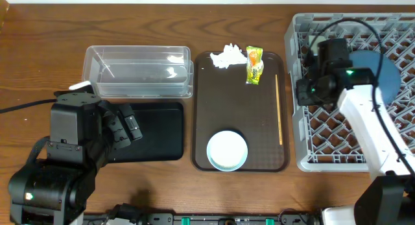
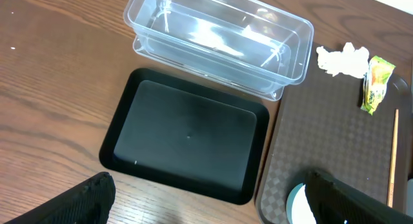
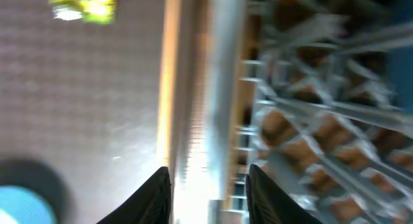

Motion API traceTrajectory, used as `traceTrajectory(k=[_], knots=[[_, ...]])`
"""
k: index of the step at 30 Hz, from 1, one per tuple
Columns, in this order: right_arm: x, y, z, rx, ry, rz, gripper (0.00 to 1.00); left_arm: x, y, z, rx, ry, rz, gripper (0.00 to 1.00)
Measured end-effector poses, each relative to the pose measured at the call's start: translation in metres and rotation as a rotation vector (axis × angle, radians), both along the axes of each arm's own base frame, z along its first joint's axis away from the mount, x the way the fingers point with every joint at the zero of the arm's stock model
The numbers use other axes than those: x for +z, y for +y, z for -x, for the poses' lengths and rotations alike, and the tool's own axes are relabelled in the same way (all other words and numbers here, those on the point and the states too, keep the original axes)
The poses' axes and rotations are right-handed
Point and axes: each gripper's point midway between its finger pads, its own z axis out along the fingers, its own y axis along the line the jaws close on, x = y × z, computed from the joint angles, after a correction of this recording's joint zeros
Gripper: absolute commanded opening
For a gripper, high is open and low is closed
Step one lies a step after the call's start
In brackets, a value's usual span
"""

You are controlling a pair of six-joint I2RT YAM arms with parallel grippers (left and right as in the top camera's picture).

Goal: Sort waste into correct bins and load items into the dishwasher rack

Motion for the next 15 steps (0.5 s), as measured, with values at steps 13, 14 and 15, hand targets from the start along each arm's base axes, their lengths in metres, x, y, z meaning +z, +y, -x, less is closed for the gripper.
traceTrajectory(k=[13, 14, 15], knots=[[-0.050, 0.062, -0.003, 0.027, 0.021, 0.189, 0.38, 0.000, 0.000, 0.000, 0.000, 0.000, 0.000, 0.96], [-0.058, 0.060, -0.005, 0.015, 0.030, 0.205, 0.38, 0.000, 0.000, 0.000, 0.000, 0.000, 0.000, 0.96], [-0.067, 0.058, -0.006, 0.005, 0.042, 0.219, 0.37, 0.000, 0.000, 0.000, 0.000, 0.000, 0.000, 0.96]])
